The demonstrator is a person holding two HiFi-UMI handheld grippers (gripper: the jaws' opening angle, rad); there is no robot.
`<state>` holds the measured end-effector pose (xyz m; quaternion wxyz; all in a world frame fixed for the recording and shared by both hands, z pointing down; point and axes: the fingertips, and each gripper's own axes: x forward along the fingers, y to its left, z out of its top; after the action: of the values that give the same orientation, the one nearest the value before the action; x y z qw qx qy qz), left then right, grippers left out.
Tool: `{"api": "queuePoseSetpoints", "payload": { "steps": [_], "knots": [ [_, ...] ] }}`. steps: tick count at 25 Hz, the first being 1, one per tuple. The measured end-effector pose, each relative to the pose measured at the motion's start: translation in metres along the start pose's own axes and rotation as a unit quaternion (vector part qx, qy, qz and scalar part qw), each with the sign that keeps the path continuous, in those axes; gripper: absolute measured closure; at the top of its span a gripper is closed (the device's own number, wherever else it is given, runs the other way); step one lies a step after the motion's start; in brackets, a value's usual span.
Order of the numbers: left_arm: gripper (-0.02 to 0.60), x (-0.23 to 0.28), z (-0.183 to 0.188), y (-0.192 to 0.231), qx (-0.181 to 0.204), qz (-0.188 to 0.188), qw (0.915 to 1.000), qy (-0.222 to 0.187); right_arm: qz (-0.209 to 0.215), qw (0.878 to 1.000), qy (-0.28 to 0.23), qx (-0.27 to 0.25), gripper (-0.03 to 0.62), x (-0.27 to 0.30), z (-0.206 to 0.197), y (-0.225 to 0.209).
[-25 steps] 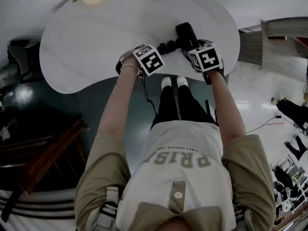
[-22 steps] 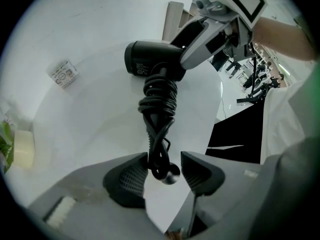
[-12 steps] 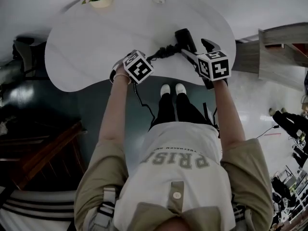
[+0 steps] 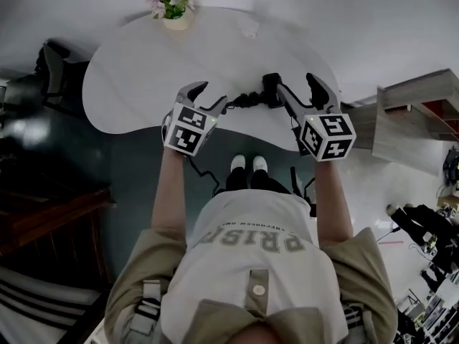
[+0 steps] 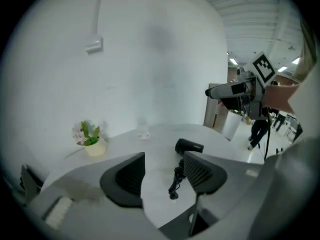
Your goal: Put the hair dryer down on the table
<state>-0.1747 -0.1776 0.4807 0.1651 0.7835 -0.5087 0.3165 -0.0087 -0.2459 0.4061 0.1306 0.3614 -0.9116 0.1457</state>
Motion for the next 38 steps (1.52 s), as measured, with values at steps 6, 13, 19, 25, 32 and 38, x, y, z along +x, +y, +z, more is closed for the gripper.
{"api": "queuePoseSetpoints", "payload": {
  "steps": [6, 13, 19, 25, 32, 38],
  "knots": [
    [0.328, -0.066, 0.056, 0.015, -0.049, 0.093, 0.9840, -0.143, 0.010, 0.997, -0.075, -0.014, 0.302, -0.030, 0.056, 0.020],
    [0.340, -0.137, 0.114, 0.008, -0.054, 0.163, 0.9439, -0.282, 0.007, 0.991, -0.127, -0.033, 0.392, -0.056, 0.095, 0.033],
    [0.460, -0.154, 0.110, 0.002, -0.064, 0.185, 0.9322, -0.304, 0.007, 0.989, -0.139, -0.040, 0.461, -0.070, 0.104, 0.039],
    [0.544, -0.166, 0.103, 0.015, -0.078, 0.231, 0.9118, -0.330, -0.012, 0.988, -0.146, -0.053, 0.561, -0.074, 0.106, 0.038],
    [0.574, -0.165, 0.109, 0.017, -0.071, 0.233, 0.9134, -0.326, -0.016, 0.987, -0.153, -0.051, 0.588, -0.075, 0.110, 0.036],
    [0.574, -0.160, 0.114, 0.017, -0.058, 0.230, 0.9158, -0.324, -0.019, 0.985, -0.167, -0.041, 0.588, -0.077, 0.113, 0.032]
  ]
}}
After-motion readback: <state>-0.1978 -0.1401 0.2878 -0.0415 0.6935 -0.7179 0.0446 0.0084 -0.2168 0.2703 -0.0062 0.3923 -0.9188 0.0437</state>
